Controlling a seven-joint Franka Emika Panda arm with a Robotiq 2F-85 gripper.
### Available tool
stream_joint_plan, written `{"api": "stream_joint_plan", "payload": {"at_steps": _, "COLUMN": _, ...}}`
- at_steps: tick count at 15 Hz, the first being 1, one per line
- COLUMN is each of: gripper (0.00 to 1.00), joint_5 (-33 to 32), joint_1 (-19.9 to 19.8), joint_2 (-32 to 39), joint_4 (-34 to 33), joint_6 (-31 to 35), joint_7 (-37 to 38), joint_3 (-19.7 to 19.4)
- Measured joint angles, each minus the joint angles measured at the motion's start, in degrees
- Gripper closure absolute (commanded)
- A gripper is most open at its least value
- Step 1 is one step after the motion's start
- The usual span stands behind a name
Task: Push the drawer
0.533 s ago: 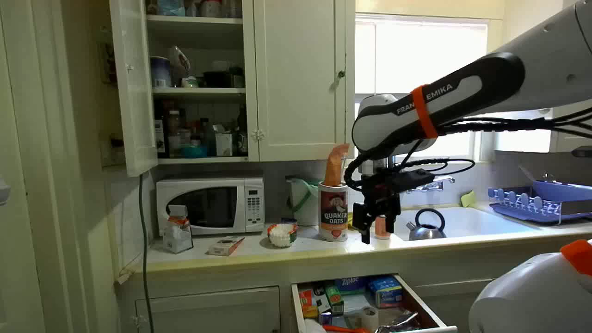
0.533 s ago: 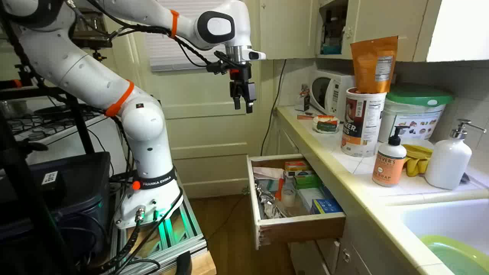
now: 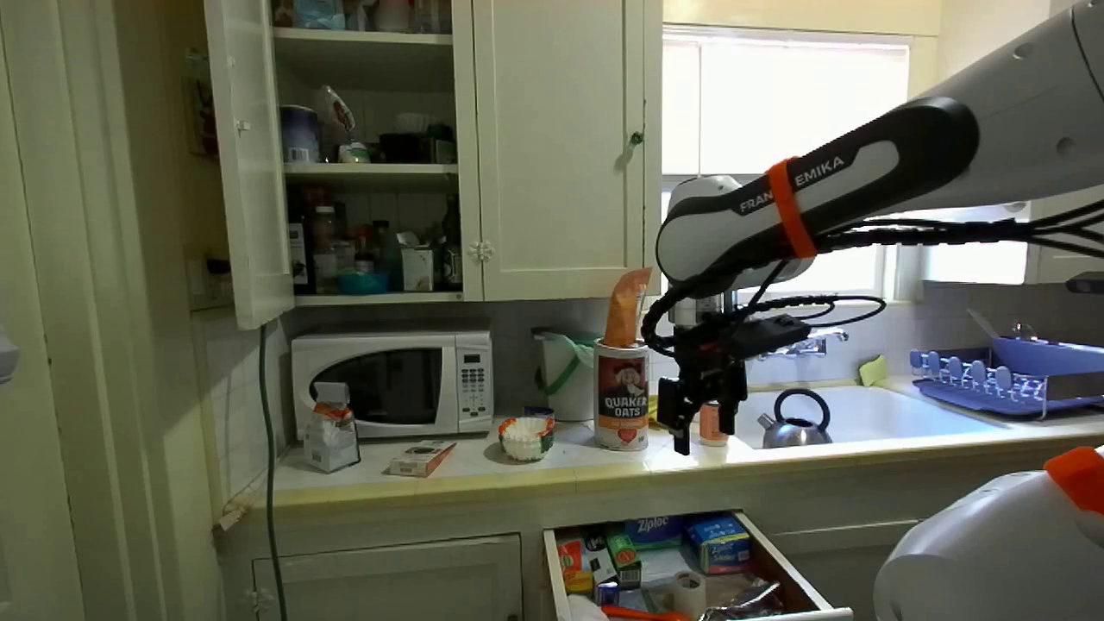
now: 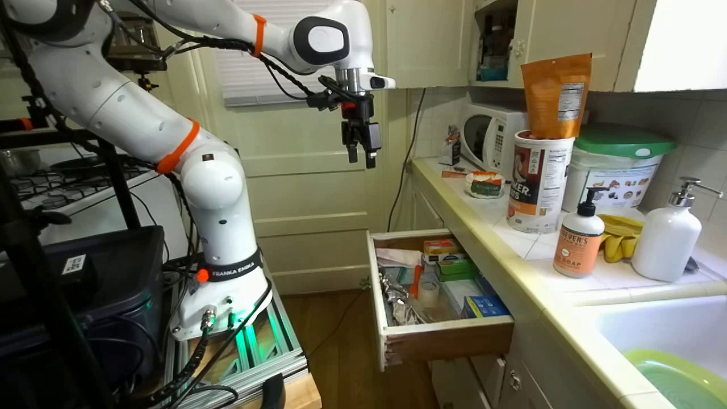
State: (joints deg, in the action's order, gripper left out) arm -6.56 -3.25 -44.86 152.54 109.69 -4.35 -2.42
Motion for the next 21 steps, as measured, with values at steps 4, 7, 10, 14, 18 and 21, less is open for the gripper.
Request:
{"api": "stream_joint_plan", "payload": {"at_steps": 4, "gripper": 0.0, "joint_5": -0.3, "joint_1": 0.03, "joint_2": -0.03, "joint_4": -0.07, "joint_6": 0.08, "joint_7": 0.0, "joint_3": 0.11}}
{"api": "stream_joint_plan", "payload": {"at_steps": 7, "gripper": 0.0, "joint_5": -2.01, "joint_1": -0.23, "joint_2": 0.1, "joint_4": 0.01, "joint_6": 4.47, "joint_7": 0.67, "joint_3": 0.35}}
{"api": "stream_joint_plan", "payload": {"at_steps": 10, "gripper": 0.0, "joint_5": -2.38, "joint_1": -1.33, "joint_2": 1.06, "joint_4": 2.79, "joint_6": 13.67, "joint_7": 1.22, "joint_3": -0.43}}
{"api": "stream_joint_plan", "payload": {"at_steps": 14, "gripper": 0.0, "joint_5": -2.62, "joint_1": -3.95, "joint_2": 5.67, "joint_4": 6.86, "joint_6": 25.89, "joint_7": 1.93, "joint_3": -1.71}}
{"api": "stream_joint_plan", "payload": {"at_steps": 18, "gripper": 0.0, "joint_5": -2.87, "joint_1": -6.53, "joint_2": 15.86, "joint_4": 6.77, "joint_6": 35.14, "joint_7": 0.61, "joint_3": -4.1}}
{"api": "stream_joint_plan", "payload": {"at_steps": 21, "gripper": 0.0, "joint_5": -2.86, "joint_1": -7.2, "joint_2": 24.07, "joint_4": 6.72, "joint_6": 41.03, "joint_7": -1.37, "joint_3": -6.71}}
